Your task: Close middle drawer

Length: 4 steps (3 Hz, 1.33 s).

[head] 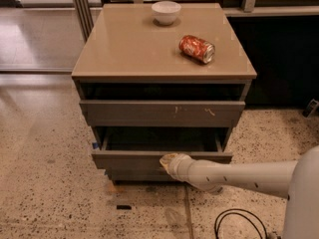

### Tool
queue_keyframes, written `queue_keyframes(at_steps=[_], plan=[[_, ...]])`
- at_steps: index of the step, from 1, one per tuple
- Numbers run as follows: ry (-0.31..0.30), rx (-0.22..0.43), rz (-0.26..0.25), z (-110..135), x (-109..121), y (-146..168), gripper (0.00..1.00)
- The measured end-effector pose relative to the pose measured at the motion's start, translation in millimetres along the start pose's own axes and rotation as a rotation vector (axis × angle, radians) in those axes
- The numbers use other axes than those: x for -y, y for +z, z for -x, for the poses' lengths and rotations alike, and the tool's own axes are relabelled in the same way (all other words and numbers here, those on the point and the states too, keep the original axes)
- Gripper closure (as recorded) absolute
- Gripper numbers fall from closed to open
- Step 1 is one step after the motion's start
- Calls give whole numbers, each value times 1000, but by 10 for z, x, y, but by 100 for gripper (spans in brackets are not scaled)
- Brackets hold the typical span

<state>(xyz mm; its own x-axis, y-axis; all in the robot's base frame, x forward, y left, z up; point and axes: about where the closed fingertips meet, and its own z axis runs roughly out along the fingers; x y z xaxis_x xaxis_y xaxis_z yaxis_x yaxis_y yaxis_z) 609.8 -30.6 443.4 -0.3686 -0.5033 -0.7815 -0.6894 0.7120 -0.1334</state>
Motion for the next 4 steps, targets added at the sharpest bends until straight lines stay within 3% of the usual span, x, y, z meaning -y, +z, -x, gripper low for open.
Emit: queue_keyframes(at_steps=[1,3,4], plan=[[-3,-15,-8,-13,-4,16,100],[19,-11,-52,46,253,125,100],[99,7,-65,106,461,129,100]])
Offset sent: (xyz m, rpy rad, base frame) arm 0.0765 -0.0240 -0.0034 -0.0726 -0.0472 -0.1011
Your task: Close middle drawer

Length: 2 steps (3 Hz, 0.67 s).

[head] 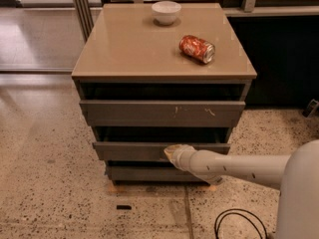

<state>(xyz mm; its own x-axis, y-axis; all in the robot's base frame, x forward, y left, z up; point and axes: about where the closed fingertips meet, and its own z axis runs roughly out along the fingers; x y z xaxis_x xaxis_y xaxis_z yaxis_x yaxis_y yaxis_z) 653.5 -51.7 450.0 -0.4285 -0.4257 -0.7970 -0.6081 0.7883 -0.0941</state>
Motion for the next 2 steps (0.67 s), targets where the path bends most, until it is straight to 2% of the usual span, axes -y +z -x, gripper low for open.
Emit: queue_keyframes(at_steps=[1,2], plan=[[2,-1,-2,-1,2,21,100],[12,19,-56,112,173,220,100]])
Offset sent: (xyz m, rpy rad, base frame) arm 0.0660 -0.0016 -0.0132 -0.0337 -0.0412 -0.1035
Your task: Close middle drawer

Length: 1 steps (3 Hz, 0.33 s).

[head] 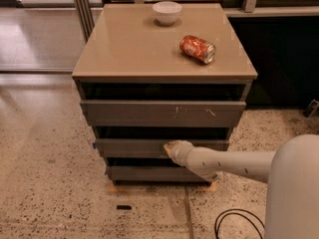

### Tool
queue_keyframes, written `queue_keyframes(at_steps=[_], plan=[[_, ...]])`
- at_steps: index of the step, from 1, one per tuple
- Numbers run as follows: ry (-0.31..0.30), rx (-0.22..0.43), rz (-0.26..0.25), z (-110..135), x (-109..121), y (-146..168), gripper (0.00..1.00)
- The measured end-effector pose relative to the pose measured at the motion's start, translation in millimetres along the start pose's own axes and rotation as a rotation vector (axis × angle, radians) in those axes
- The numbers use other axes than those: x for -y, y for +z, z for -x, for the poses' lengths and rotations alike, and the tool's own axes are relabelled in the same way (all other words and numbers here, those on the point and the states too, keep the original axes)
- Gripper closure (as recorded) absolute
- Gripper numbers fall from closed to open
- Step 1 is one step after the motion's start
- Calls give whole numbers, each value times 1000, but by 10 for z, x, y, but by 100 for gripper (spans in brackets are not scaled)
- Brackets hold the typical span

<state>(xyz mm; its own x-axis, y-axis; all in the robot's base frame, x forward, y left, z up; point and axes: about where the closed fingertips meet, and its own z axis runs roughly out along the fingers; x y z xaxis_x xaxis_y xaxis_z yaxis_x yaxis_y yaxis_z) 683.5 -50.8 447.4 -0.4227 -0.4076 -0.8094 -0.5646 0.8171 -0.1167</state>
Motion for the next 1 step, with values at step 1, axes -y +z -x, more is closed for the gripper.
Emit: queue_keyframes(at_steps=[1], plan=[[0,0,0,-5,-5,-8,100]])
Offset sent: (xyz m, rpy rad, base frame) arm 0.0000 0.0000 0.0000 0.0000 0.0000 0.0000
